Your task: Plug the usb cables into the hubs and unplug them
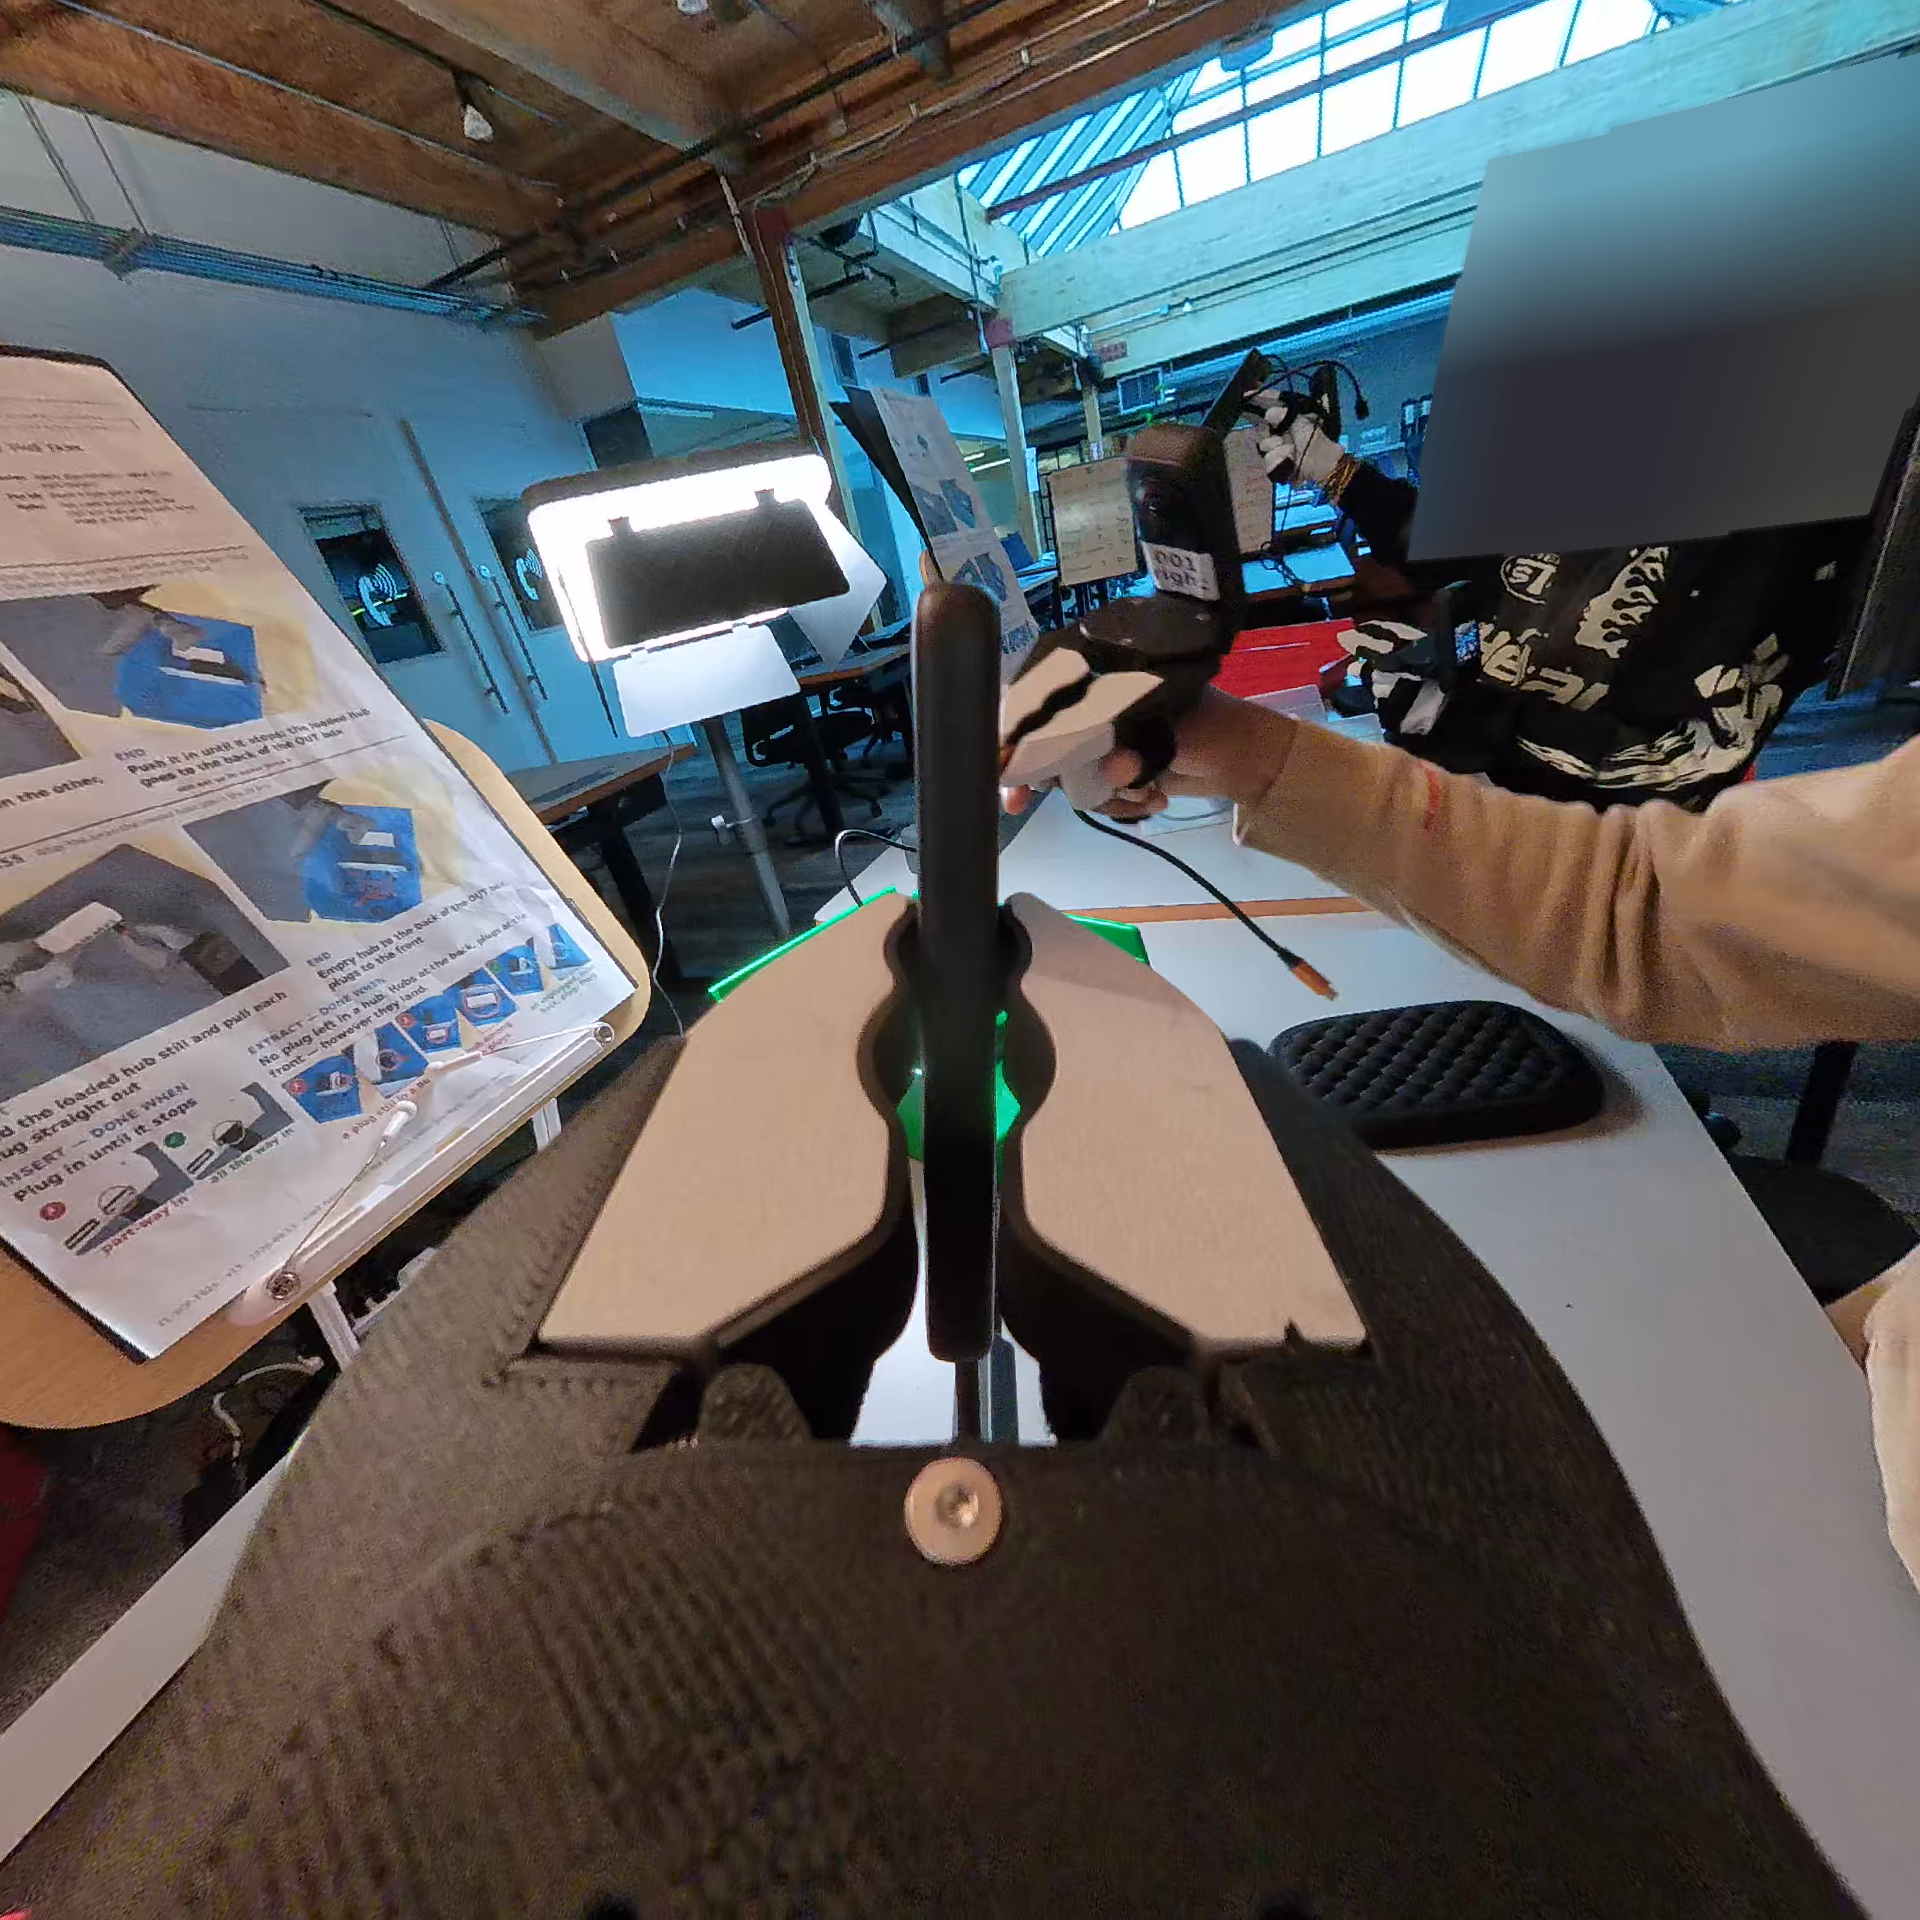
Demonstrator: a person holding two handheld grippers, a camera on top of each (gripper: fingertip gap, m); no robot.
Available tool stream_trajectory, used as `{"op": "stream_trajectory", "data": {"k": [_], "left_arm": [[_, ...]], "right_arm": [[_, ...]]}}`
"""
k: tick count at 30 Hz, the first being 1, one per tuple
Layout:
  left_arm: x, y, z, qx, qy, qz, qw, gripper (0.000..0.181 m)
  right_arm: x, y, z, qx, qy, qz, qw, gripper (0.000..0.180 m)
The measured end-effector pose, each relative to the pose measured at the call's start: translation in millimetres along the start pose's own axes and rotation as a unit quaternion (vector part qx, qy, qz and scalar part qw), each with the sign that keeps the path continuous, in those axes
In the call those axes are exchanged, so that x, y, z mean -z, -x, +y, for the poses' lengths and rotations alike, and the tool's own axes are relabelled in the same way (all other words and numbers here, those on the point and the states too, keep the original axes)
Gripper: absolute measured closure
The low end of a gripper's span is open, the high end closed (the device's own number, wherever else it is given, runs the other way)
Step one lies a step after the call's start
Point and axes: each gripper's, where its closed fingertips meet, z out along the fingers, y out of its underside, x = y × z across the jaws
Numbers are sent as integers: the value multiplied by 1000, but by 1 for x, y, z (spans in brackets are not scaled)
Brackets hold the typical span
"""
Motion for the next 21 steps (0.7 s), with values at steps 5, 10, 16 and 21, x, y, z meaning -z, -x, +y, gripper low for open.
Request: {"op": "stream_trajectory", "data": {"k": [5,10,16,21], "left_arm": [[-6,0,7,-2,14,0,1000,168],[-9,0,13,-1,24,2,1000,168],[-10,0,15,1,25,4,1000,168],[-14,1,20,7,32,7,999,168]], "right_arm": [[-8,-53,26,44,99,57,993,172],[-8,-93,60,65,148,134,978,172],[-8,-78,161,41,283,84,955,172],[-3,-68,213,31,362,54,930,172]]}}
